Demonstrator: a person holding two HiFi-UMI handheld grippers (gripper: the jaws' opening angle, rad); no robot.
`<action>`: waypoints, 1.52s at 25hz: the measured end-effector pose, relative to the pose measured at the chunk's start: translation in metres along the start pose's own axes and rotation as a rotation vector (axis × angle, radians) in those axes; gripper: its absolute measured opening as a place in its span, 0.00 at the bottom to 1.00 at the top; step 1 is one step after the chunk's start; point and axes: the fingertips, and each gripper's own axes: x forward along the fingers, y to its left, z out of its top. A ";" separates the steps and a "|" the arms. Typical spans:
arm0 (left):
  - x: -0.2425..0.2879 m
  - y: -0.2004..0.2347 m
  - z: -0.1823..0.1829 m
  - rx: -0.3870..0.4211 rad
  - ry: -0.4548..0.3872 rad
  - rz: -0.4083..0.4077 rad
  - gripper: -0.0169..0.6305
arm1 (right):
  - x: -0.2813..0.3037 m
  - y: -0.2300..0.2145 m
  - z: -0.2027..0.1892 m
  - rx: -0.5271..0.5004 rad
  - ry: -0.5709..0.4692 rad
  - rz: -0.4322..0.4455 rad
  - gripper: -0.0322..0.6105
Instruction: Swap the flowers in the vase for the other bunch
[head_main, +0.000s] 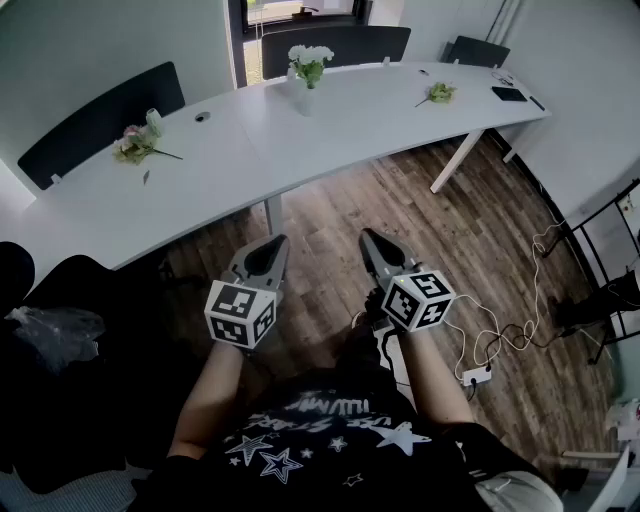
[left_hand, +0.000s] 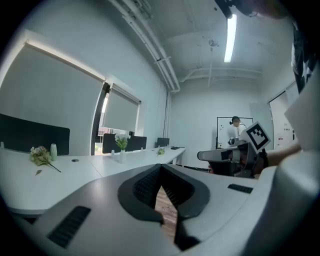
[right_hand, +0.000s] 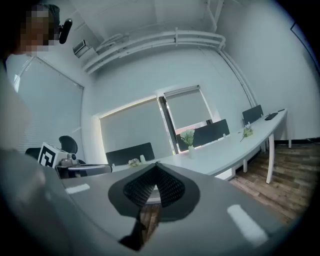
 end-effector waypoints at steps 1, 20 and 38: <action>0.001 0.000 -0.001 -0.001 0.001 0.000 0.04 | 0.001 -0.002 -0.001 0.002 0.000 0.000 0.05; 0.025 -0.009 -0.011 -0.012 0.018 -0.009 0.04 | -0.006 -0.023 -0.007 0.019 -0.006 0.004 0.05; 0.137 0.030 -0.005 -0.071 0.064 0.066 0.04 | 0.070 -0.127 0.004 0.090 0.073 0.038 0.05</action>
